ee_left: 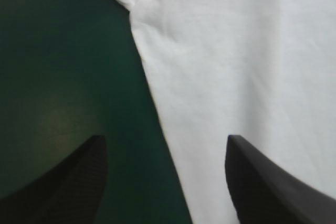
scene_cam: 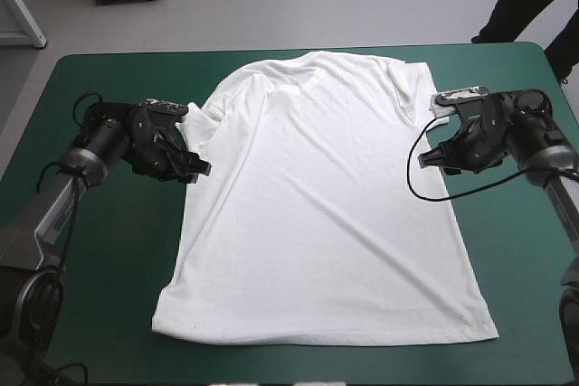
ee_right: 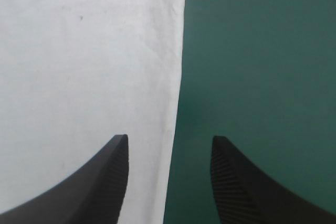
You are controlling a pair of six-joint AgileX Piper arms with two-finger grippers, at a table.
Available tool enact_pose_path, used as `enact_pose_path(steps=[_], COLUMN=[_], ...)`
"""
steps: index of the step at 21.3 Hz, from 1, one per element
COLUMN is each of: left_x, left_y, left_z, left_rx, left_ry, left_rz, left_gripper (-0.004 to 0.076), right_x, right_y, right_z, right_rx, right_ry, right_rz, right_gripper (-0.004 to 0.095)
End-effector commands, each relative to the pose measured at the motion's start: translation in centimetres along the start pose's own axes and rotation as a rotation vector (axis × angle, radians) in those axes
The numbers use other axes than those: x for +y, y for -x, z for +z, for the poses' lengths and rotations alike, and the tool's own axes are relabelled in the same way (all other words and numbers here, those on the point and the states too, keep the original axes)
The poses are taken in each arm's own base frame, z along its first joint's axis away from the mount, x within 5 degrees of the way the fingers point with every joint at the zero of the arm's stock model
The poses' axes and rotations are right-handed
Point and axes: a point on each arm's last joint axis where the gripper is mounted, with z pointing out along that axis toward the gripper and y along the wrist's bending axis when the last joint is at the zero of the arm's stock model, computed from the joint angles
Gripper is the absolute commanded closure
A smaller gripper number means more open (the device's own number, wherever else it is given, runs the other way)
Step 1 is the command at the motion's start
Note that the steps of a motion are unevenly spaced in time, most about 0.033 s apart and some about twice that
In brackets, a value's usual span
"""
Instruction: Fold the cloth
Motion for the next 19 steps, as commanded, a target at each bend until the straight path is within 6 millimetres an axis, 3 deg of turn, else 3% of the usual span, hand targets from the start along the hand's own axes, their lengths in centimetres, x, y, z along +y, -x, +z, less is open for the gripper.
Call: enact_pose_path(steps=[1, 6, 10, 12, 15, 17, 19], left_x=[0.4, 0.5, 0.5, 0.3, 0.0, 0.0, -0.2], left_y=[1.4, 3.0, 3.1, 3.1, 2.9, 2.9, 2.9], left_z=[-0.5, 3.0, 5.3, 6.1, 7.0, 7.4, 7.7], left_rx=[-0.073, -0.035, 0.019, 0.041, 0.072, 0.081, 0.083], left_ry=[-0.008, -0.039, -0.061, -0.083, -0.125, -0.134, -0.15], left_rz=[-0.004, 0.004, -0.009, -0.019, -0.018, -0.019, -0.004], left_gripper=[0.025, 0.0258, 0.0288, 0.0357, 0.061, 0.0734, 0.0743], right_x=[-0.1, -0.1, -0.1, -0.1, -0.2, -0.2, -0.3], right_y=[1.6, 2.1, 2.2, 2.3, 2.5, 2.6, 2.8], right_z=[-1.3, -0.2, -0.1, 0.0, 1.1, 2.0, 2.7], right_rx=[-0.086, -0.084, -0.099, -0.106, -0.087, -0.074, -0.063], right_ry=[0.0, 0.005, 0.002, 0.001, -0.001, 0.001, 0.002], right_rz=[-0.001, -0.009, -0.023, -0.025, -0.028, -0.03, -0.03], right_gripper=[0.0435, 0.0435, 0.0435, 0.0435, 0.0435, 0.0435, 0.0435])
